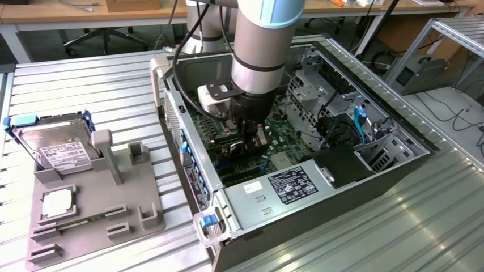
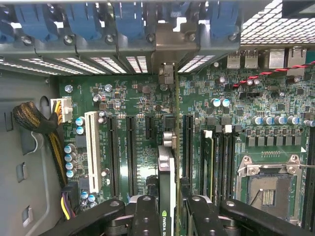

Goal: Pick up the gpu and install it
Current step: 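Insert the gpu into the slot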

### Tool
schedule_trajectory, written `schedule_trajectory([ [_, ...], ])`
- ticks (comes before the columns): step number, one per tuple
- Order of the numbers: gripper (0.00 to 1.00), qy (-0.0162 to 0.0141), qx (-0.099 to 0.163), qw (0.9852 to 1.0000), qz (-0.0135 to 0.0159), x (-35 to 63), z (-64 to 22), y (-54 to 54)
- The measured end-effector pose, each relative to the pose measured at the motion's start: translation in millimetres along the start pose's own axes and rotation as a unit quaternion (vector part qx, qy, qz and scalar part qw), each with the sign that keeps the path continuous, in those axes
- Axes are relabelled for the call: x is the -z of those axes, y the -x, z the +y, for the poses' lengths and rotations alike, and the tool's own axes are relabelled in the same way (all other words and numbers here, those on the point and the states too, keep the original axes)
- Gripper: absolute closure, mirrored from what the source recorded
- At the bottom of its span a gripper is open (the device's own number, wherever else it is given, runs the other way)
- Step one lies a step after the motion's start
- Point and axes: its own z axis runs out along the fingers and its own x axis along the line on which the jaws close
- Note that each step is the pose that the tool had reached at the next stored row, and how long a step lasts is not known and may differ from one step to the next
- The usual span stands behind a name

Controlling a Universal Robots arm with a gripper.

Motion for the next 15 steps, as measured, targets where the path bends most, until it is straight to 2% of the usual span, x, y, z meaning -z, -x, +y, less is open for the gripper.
schedule_trajectory([
  [7, 0.73, -0.002, 0.0, 1.0, 0.0003, -3.3, 0.6, -0.2],
  [12, 0.73, -0.0045, 0.001, 1.0, -0.001, -4.8, 1.6, -0.1],
  [15, 0.73, -0.0047, 0.001, 1.0, -0.001, -4.8, 2.0, -0.1],
])
